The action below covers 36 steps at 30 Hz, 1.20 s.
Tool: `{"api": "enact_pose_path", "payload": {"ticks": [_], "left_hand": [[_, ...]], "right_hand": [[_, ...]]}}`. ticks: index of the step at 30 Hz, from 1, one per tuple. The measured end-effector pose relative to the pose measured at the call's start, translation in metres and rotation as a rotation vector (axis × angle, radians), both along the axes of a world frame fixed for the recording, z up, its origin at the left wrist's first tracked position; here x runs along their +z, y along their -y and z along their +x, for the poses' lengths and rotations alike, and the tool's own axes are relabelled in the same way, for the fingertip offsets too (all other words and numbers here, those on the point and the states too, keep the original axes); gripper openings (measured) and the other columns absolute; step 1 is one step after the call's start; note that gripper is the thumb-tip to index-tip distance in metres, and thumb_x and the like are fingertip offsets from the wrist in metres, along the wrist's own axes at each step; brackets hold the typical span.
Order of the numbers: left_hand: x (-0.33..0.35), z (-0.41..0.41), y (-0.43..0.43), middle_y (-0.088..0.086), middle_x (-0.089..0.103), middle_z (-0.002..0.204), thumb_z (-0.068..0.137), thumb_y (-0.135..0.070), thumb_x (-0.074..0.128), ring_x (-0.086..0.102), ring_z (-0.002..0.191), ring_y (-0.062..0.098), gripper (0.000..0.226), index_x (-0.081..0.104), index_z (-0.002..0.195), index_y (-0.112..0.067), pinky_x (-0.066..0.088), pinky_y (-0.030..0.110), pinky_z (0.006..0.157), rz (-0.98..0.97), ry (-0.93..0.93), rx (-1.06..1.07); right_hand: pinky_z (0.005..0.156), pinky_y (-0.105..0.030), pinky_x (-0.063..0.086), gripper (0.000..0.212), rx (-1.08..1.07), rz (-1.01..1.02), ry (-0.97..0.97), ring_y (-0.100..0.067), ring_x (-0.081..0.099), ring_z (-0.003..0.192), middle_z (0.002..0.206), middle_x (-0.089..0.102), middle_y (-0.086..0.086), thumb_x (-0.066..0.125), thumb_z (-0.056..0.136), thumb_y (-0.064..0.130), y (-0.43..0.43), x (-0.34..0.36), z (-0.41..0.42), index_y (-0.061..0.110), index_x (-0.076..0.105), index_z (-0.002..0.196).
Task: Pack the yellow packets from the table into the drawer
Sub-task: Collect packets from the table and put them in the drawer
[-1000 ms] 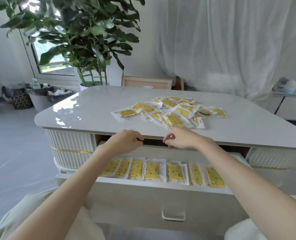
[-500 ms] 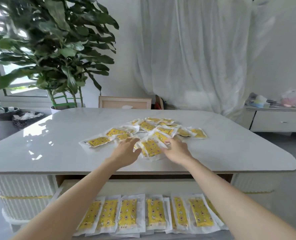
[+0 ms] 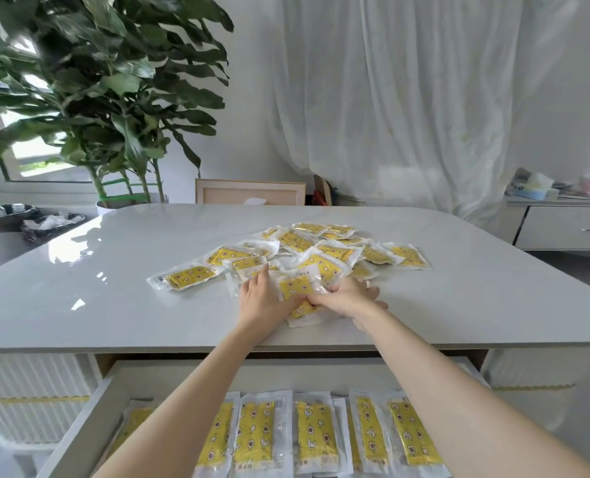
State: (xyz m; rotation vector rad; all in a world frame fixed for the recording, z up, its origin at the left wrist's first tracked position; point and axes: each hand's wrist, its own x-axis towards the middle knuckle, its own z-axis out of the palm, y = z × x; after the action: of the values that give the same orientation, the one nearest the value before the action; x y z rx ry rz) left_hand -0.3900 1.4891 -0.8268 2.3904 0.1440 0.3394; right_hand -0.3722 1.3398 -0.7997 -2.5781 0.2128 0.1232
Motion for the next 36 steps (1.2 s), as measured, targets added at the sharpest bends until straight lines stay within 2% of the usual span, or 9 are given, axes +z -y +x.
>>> {"api": "enact_pose_path", "payload": {"ticks": [3, 7, 14, 19, 24, 29, 30, 33, 36], "left_hand": [[-0.002, 0.000, -0.002, 0.008, 0.034, 0.151, 0.092, -0.044, 0.050, 0.016, 0.143, 0.024, 0.072, 0.019, 0.150, -0.014, 0.018, 0.039, 0.116, -0.091, 0.000, -0.015], [-0.004, 0.002, -0.004, 0.008, 0.039, 0.148, 0.100, -0.031, 0.034, 0.018, 0.141, 0.025, 0.053, 0.025, 0.149, -0.015, 0.020, 0.039, 0.114, -0.120, 0.040, -0.010], [-0.001, 0.001, 0.004, -0.001, 0.028, 0.152, 0.069, -0.071, 0.060, 0.015, 0.142, 0.025, 0.101, 0.021, 0.148, -0.023, 0.017, 0.040, 0.113, 0.157, -0.029, 0.043], [-0.001, 0.006, 0.004, 0.004, 0.027, 0.150, 0.060, -0.073, 0.066, 0.017, 0.141, 0.029, 0.110, 0.017, 0.149, -0.031, 0.015, 0.042, 0.114, 0.102, -0.062, 0.086], [0.000, 0.011, 0.003, 0.012, 0.008, 0.157, 0.057, -0.074, 0.069, 0.003, 0.144, 0.032, 0.119, 0.007, 0.151, -0.034, 0.009, 0.045, 0.116, 0.058, -0.137, 0.166], [0.005, 0.015, 0.001, 0.015, 0.014, 0.154, 0.053, -0.072, 0.073, 0.004, 0.144, 0.033, 0.124, 0.008, 0.150, -0.030, 0.011, 0.043, 0.116, 0.008, -0.237, 0.207], [0.006, 0.015, 0.002, 0.014, 0.015, 0.153, 0.053, -0.070, 0.075, 0.006, 0.143, 0.033, 0.124, 0.010, 0.150, -0.030, 0.012, 0.042, 0.116, -0.011, -0.231, 0.217], [0.004, 0.015, 0.002, 0.008, 0.027, 0.148, 0.056, -0.062, 0.079, 0.017, 0.139, 0.031, 0.114, 0.020, 0.147, -0.029, 0.016, 0.040, 0.113, -0.073, -0.136, 0.239], [0.001, 0.011, 0.001, 0.003, 0.042, 0.141, 0.061, -0.054, 0.080, 0.029, 0.134, 0.029, 0.100, 0.029, 0.144, -0.031, 0.022, 0.039, 0.110, -0.099, -0.026, 0.194]], "right_hand": [[0.098, -0.046, 0.024, 0.051, -0.001, 0.052, -0.016, -0.029, 0.029, 0.131, 0.124, 0.055, -0.001, 0.071, 0.064, 0.065, -0.004, 0.002, 0.001, 0.020, 0.060, 0.084], [0.101, -0.042, 0.028, 0.036, -0.019, 0.147, 0.121, -0.028, 0.046, 0.114, 0.126, 0.056, -0.004, 0.053, 0.092, 0.037, 0.003, 0.015, -0.004, 0.018, 0.055, 0.122], [0.090, -0.046, 0.051, 0.029, -0.276, 0.587, 0.306, -0.034, 0.060, 0.107, 0.124, 0.058, -0.012, 0.042, 0.097, 0.021, 0.019, 0.005, 0.008, 0.013, 0.045, 0.125], [0.077, -0.049, 0.058, 0.036, -0.393, 0.882, 0.201, -0.032, 0.065, 0.099, 0.122, 0.062, -0.010, 0.044, 0.093, 0.018, 0.019, -0.004, 0.023, 0.015, 0.053, 0.127], [0.085, -0.046, 0.056, 0.033, -0.386, 0.955, 0.183, -0.030, 0.066, 0.097, 0.117, 0.065, -0.011, 0.045, 0.092, 0.013, 0.012, -0.008, 0.028, 0.014, 0.058, 0.123], [0.044, -0.024, 0.048, 0.033, -0.362, 0.948, 0.149, -0.031, 0.066, 0.093, 0.115, 0.065, -0.012, 0.045, 0.093, 0.009, 0.011, -0.011, 0.029, 0.014, 0.058, 0.124], [0.046, -0.026, 0.050, 0.033, -0.355, 0.945, 0.146, -0.032, 0.066, 0.094, 0.115, 0.065, -0.012, 0.044, 0.093, 0.009, 0.011, -0.012, 0.028, 0.013, 0.058, 0.123], [0.081, -0.038, 0.056, 0.035, -0.314, 0.888, 0.147, -0.031, 0.064, 0.100, 0.119, 0.064, -0.011, 0.045, 0.092, 0.011, 0.008, -0.014, 0.029, 0.011, 0.057, 0.125], [0.083, -0.034, 0.050, 0.032, -0.239, 0.778, 0.135, -0.028, 0.061, 0.103, 0.115, 0.063, -0.010, 0.047, 0.093, 0.013, 0.007, -0.016, 0.025, 0.010, 0.056, 0.123]]}}
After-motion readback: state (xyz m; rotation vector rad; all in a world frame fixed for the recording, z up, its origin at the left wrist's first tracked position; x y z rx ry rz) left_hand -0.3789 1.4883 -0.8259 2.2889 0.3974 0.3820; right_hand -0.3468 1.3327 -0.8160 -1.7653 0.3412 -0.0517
